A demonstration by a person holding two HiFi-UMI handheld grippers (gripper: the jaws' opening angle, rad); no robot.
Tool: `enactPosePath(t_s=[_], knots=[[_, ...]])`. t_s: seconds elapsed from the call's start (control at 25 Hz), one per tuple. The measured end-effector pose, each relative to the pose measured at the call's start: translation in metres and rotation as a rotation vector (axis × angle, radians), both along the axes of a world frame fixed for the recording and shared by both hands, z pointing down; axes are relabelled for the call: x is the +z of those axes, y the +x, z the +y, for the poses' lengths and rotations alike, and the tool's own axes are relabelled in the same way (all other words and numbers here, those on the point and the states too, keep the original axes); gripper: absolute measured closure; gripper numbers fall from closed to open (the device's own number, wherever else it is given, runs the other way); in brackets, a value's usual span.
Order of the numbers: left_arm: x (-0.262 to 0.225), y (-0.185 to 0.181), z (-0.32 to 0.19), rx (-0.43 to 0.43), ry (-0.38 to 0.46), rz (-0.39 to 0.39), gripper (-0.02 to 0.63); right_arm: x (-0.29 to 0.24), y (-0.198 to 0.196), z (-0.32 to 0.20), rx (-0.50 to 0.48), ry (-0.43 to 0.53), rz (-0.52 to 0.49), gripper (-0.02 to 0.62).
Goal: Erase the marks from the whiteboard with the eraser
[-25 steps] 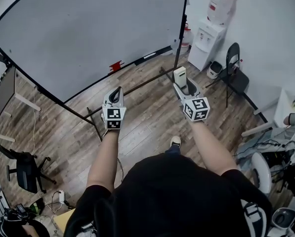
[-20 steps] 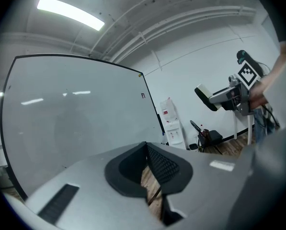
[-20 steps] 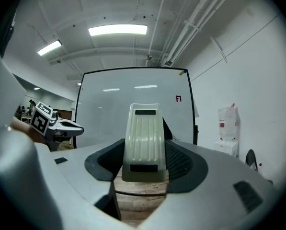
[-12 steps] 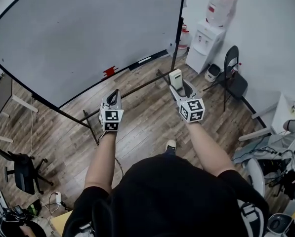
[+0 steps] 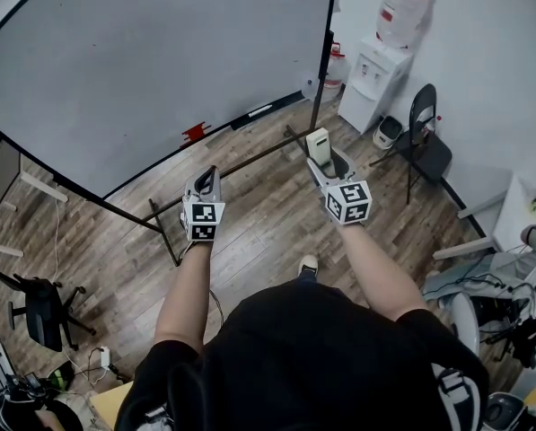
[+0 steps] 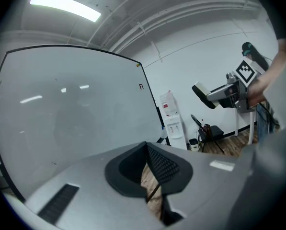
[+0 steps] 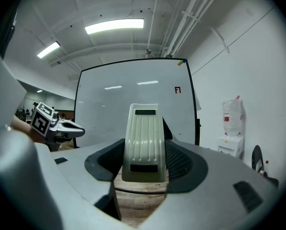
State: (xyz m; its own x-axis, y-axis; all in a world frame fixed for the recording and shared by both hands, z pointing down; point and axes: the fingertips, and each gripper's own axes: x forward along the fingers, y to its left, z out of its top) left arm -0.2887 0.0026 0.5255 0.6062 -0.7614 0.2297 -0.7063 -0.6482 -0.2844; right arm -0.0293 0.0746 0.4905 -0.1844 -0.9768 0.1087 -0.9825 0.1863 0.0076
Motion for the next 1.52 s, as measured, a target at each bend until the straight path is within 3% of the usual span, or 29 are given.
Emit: enactPosePath(t_s=[1.24,1.52], knots=[[0.011,0.077,-0.058,-0.019,-0.021,-0.056,0.595,0.027,0.081,-0.068,-0.023,-0.076,-0.009,0.345],[0.003,0.103,-0.068,-0.031,-0.009,-0.069,0.595,0.033,0.106,-0.083,-0.04,-0.082,0.035,0.345]])
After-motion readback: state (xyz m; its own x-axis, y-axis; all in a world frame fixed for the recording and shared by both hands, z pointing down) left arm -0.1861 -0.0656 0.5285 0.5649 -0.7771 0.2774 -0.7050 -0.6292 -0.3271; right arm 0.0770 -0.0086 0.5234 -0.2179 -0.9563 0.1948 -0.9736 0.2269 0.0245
